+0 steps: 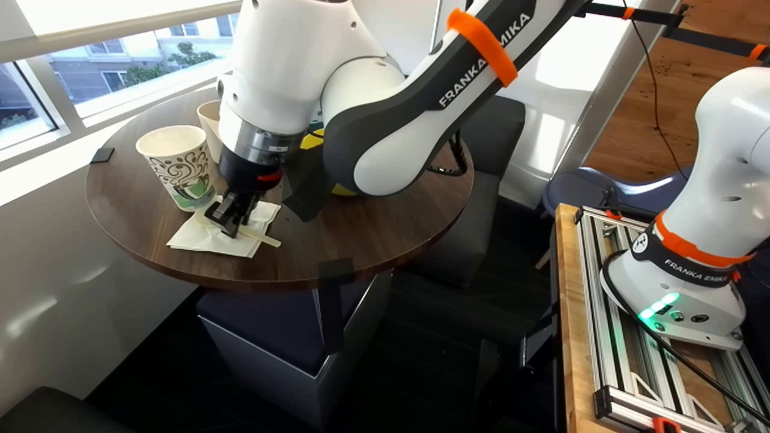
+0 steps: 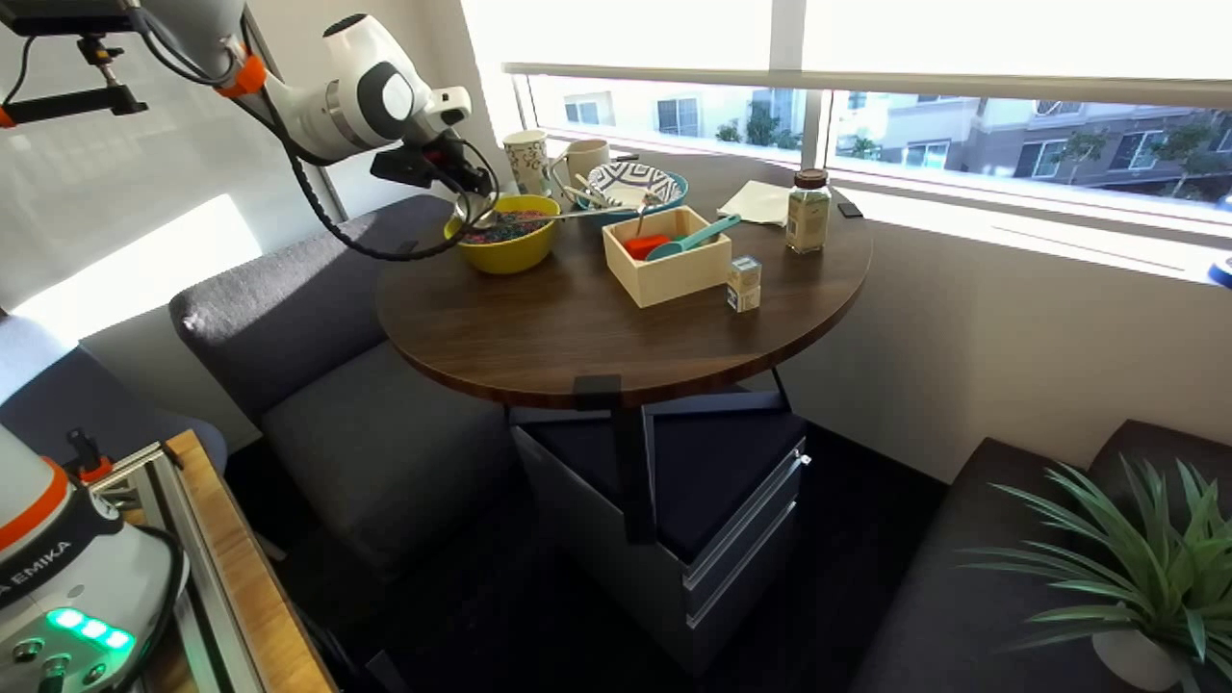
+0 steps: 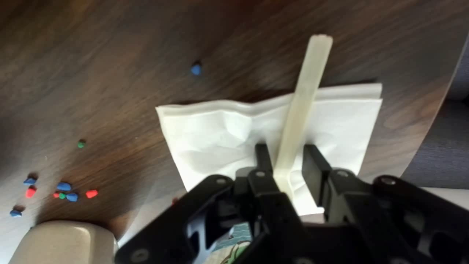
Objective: Use the white spoon to place cereal from the yellow bowl into the black and white bowl.
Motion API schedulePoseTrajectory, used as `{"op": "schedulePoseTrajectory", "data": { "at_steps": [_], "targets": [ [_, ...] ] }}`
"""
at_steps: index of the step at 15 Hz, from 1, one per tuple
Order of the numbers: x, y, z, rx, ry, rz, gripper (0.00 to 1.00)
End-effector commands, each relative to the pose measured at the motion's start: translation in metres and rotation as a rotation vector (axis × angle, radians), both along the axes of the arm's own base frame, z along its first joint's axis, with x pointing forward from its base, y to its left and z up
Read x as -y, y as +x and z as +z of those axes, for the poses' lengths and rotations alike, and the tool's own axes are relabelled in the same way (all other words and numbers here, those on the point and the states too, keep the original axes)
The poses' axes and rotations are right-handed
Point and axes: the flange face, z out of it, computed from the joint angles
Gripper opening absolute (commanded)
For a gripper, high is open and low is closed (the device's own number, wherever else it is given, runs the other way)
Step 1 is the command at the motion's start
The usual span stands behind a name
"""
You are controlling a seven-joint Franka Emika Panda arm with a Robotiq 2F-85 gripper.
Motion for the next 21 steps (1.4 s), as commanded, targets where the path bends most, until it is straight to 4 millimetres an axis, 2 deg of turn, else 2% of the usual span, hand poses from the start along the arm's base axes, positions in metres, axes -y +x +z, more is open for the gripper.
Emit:
{"op": "schedulePoseTrajectory", "data": {
  "at_steps": [1,3,4,6,7,10,15,21],
  "targets": [
    [-0.001,0.004,-0.004,0.009,0.004,0.003,0.26],
    [0.000,0.004,-0.005,0.008,0.002,0.002,0.19],
    [0.000,0.004,-0.004,0.007,0.002,0.000,0.06],
    [0.000,0.003,-0.001,0.003,0.007,-0.005,0.00],
    [0.000,0.002,0.002,0.003,0.008,-0.010,0.04],
    [0.001,-0.007,0.014,-0.030,0.027,-0.039,0.04],
    [0.006,-0.029,0.047,-0.153,0.034,-0.132,0.04],
    [0.026,-0.054,0.115,-0.241,0.043,-0.219,0.04]
  ]
}}
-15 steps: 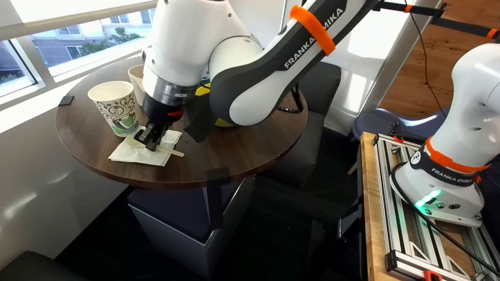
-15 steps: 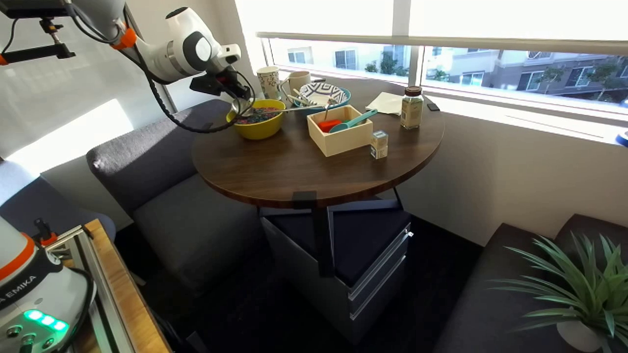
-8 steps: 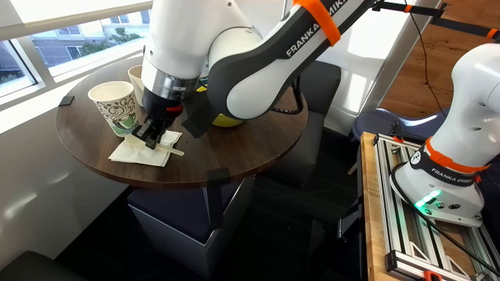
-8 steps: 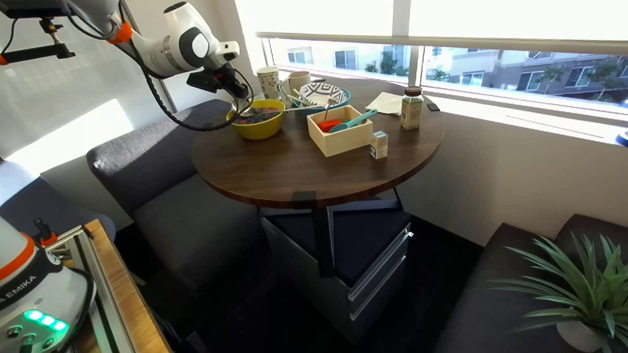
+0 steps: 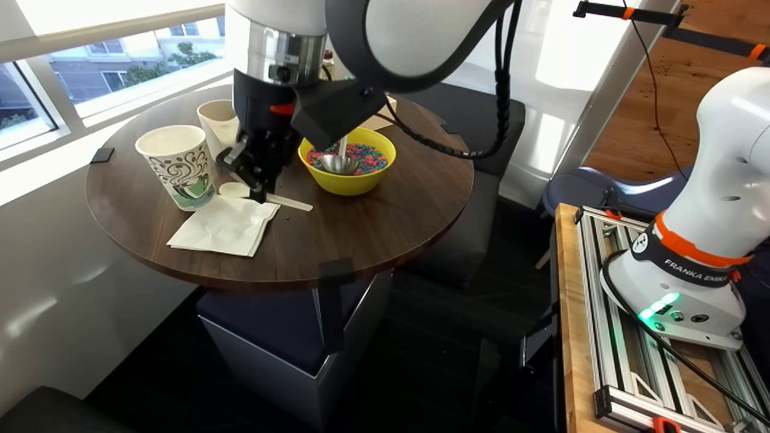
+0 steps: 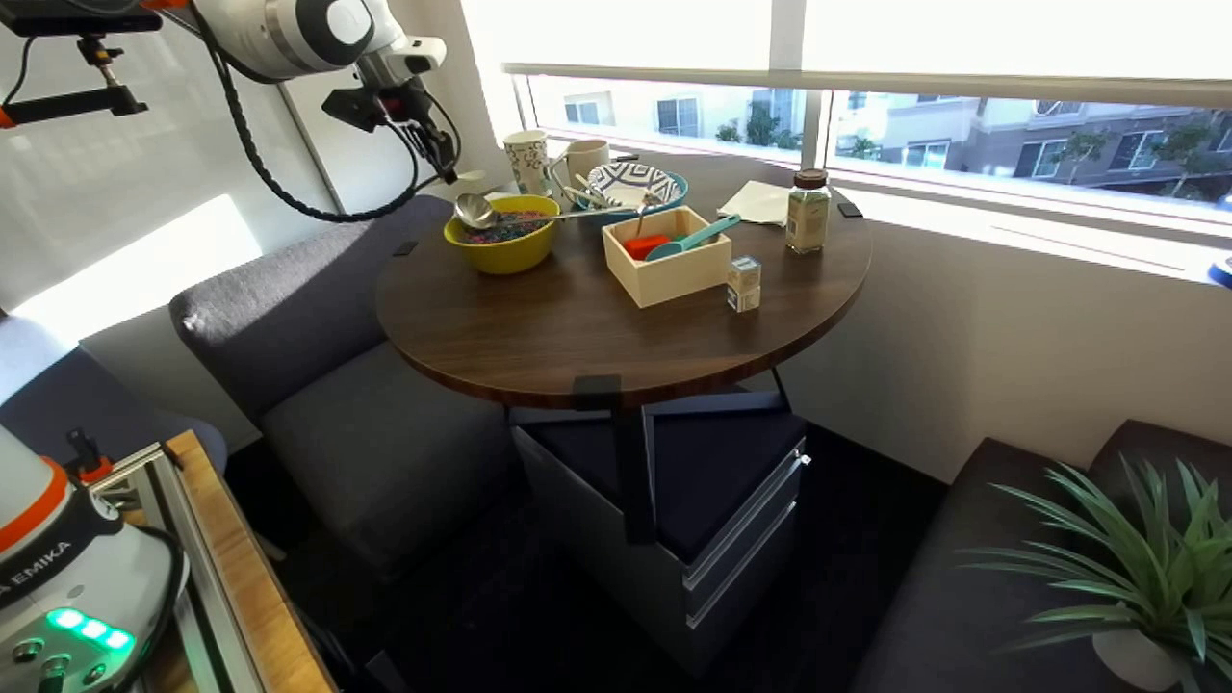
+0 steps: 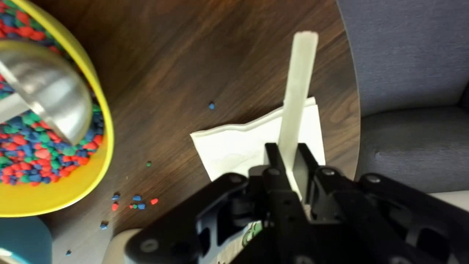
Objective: Use the white spoon to place cereal from the yellow bowl into the black and white bowl.
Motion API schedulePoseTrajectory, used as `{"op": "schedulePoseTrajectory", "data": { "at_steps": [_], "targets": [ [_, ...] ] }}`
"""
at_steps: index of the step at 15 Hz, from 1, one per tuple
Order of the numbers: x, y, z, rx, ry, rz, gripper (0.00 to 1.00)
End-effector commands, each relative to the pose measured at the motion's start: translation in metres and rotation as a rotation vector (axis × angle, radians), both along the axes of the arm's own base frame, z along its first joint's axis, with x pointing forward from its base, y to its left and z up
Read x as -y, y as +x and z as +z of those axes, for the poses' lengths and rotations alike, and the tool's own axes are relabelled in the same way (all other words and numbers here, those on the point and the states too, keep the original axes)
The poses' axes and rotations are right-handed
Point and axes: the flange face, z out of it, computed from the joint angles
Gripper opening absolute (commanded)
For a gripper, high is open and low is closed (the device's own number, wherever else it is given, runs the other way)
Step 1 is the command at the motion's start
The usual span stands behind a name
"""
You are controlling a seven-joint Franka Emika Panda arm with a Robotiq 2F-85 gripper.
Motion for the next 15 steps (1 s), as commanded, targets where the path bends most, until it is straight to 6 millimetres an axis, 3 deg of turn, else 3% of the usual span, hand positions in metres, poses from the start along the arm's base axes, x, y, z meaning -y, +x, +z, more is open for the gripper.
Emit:
{"op": "schedulePoseTrajectory", "data": {
  "at_steps": [1,4,8,12,15],
  "targets": [
    [0.020,-0.025,0.036,-0.080,-0.007,-0.084,0.04],
    [0.047,-0.034,0.059,-0.157,-0.047,-0.192,0.04],
    [0.081,-0.044,0.074,-0.262,-0.072,-0.316,0.04],
    [0.112,-0.043,0.069,-0.339,-0.064,-0.390,0.04],
    [0.135,-0.038,0.054,-0.401,-0.027,-0.443,0.04]
  ]
}}
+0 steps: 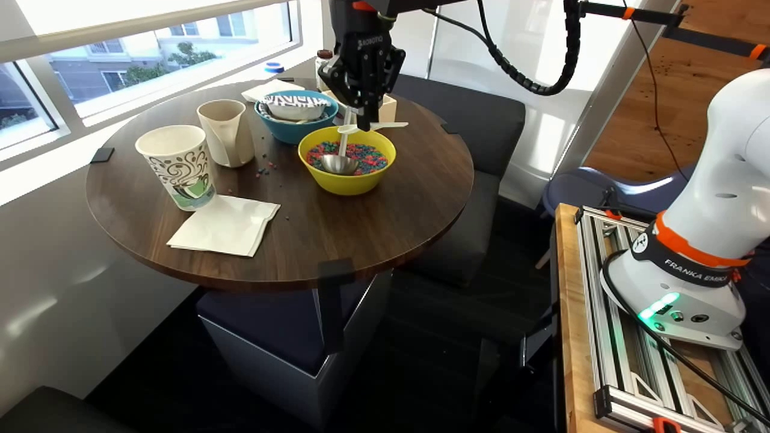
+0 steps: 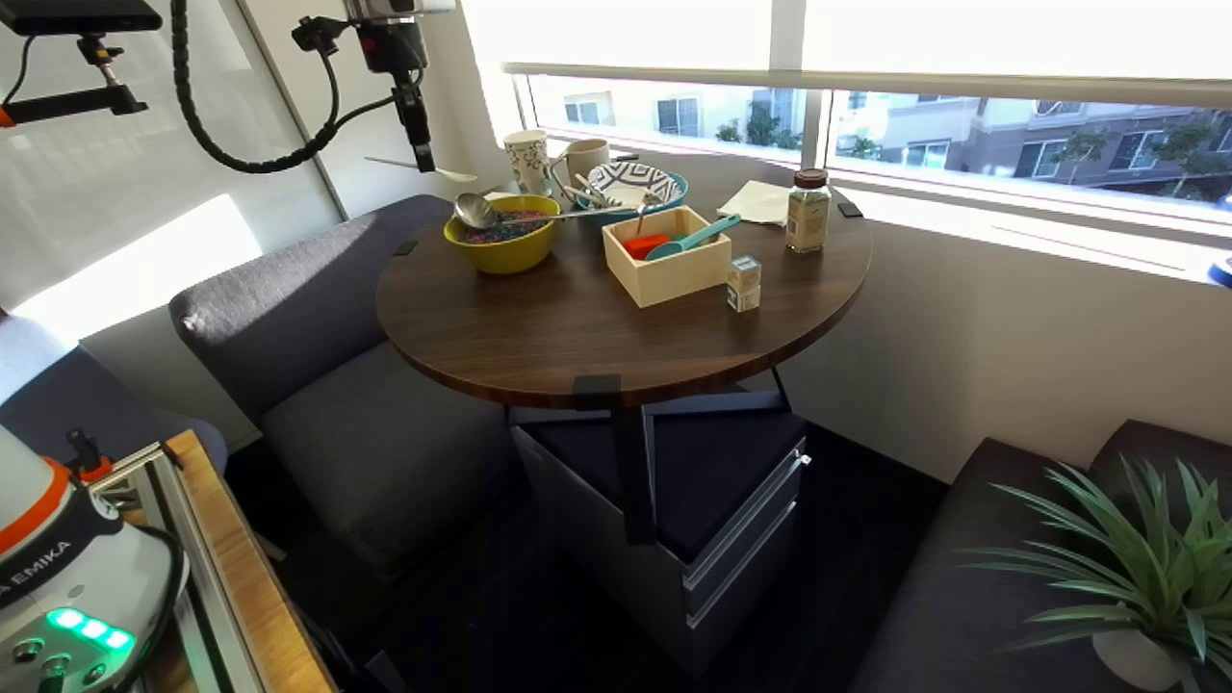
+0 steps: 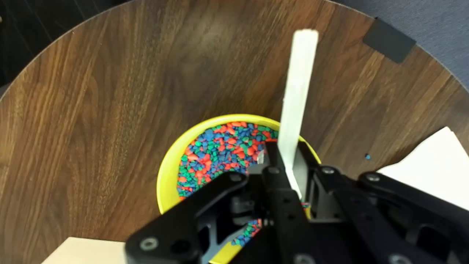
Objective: Use the white spoon to place cereal from the yellow bowl into the black and white bowl.
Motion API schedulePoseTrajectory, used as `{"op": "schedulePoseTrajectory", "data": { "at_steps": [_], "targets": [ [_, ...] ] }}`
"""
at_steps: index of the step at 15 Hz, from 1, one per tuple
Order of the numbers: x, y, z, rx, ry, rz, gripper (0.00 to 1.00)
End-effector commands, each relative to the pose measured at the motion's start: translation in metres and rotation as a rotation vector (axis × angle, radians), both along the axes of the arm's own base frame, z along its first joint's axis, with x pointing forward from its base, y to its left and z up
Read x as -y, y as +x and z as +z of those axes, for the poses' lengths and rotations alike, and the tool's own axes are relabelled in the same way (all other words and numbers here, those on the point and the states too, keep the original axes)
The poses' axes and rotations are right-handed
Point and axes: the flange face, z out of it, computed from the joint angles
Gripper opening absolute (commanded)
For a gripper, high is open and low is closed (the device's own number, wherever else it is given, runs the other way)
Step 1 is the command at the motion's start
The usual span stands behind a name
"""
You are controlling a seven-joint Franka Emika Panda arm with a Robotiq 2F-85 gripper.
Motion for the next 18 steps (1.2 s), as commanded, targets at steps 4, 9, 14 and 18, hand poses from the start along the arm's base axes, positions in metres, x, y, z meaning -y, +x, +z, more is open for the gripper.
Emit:
{"op": "schedulePoseTrajectory", "data": {
  "at_steps": [4,9,14,18],
  "targets": [
    [0.040,0.000,-0.033,-0.122,0.087,-0.149,0.04],
    [0.060,0.007,-0.053,-0.169,0.167,-0.213,0.04],
    [0.069,0.014,-0.068,-0.208,0.231,-0.262,0.04],
    [0.073,0.020,-0.077,-0.233,0.270,-0.283,0.04]
  ]
}}
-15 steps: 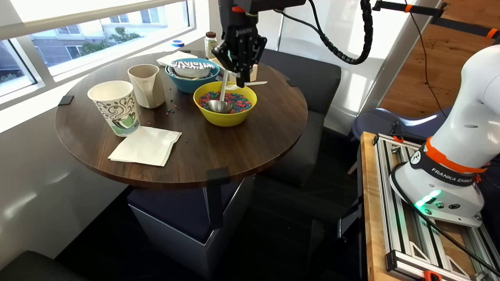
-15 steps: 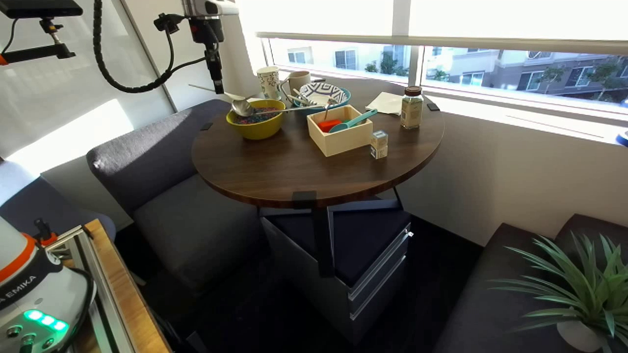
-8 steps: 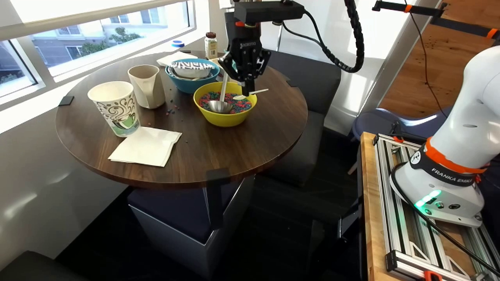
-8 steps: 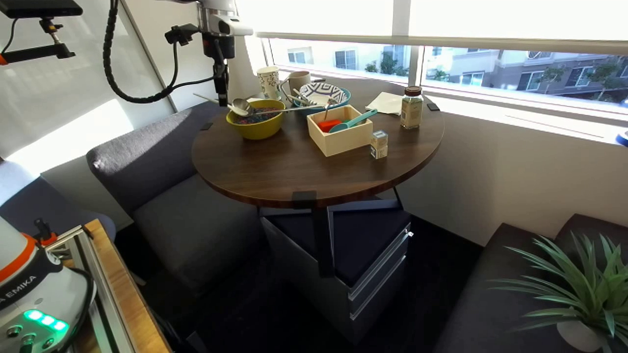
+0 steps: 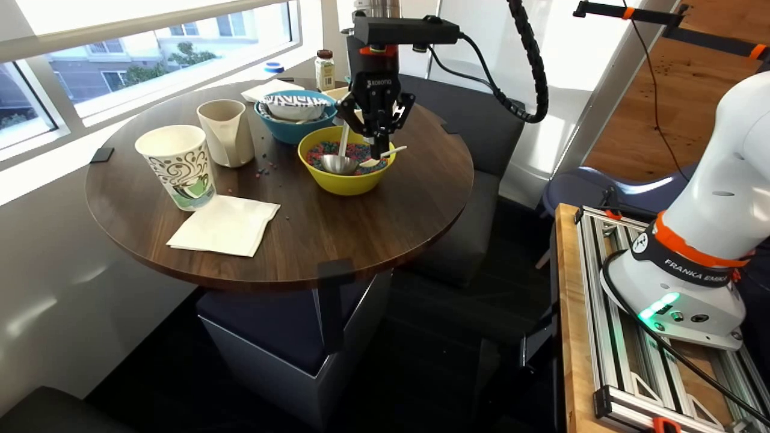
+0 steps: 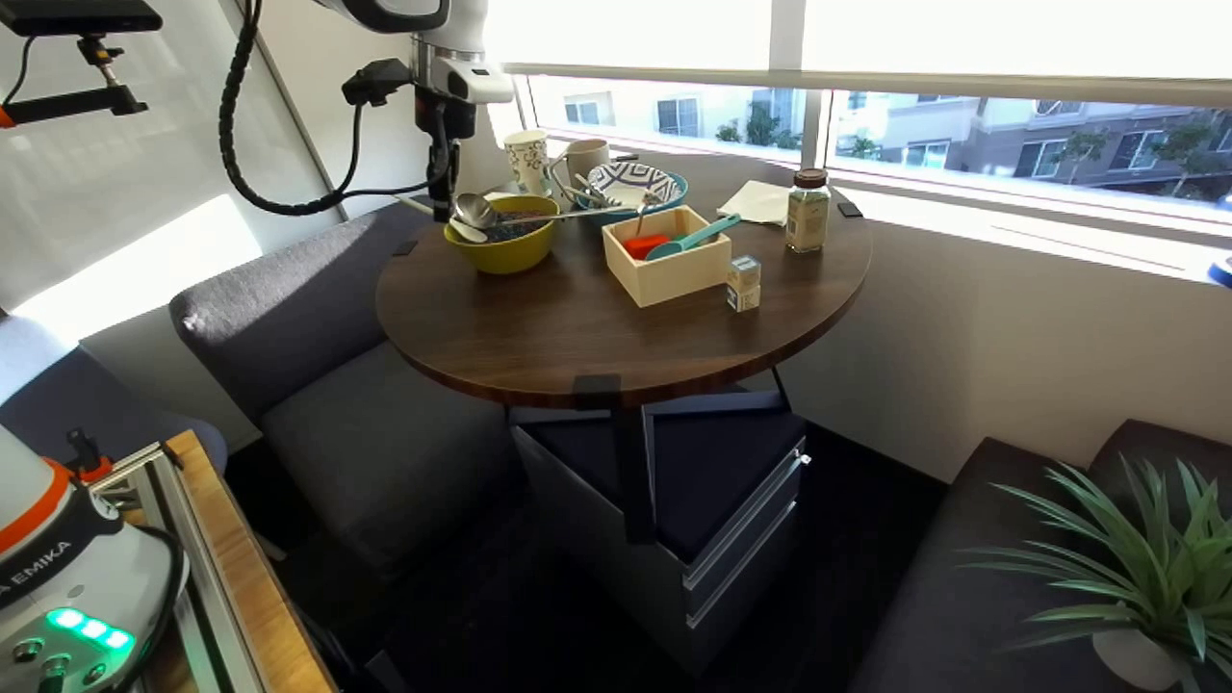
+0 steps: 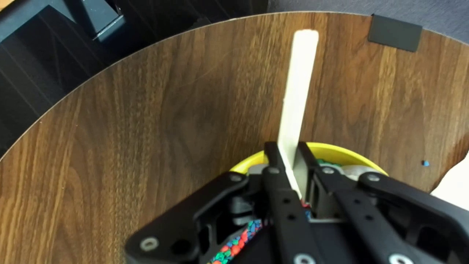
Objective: Use the white spoon to place cereal from the yellow bowl into the black and white bowl.
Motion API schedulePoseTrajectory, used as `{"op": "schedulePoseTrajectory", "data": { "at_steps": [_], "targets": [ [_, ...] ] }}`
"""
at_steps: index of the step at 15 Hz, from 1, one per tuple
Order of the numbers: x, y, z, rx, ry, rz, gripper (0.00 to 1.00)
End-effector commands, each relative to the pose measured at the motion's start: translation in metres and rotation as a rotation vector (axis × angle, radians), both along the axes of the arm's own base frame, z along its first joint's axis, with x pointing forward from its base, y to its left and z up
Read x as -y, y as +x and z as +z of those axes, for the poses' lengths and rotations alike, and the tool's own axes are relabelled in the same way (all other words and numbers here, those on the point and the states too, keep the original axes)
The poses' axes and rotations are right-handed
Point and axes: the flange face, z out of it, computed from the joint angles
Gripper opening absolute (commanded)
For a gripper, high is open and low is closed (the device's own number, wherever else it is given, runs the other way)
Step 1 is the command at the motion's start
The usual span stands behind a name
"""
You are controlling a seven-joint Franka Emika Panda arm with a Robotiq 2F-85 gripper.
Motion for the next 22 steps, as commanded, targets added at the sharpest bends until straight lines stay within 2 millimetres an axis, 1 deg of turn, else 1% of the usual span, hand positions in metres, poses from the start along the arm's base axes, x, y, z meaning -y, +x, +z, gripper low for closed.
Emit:
{"op": "schedulePoseTrajectory", "data": {
  "at_steps": [1,11,14,18,22],
  "targets": [
    [0.003,0.007,-0.006,-0.043,0.063,-0.012,0.04],
    [0.014,0.025,-0.021,-0.036,0.069,-0.025,0.04],
    [0.016,0.027,-0.026,-0.017,0.063,-0.023,0.04],
    [0.016,0.028,-0.027,0.043,0.050,-0.020,0.04],
    [0.017,0.029,-0.034,0.077,0.036,-0.003,0.04]
  ]
}}
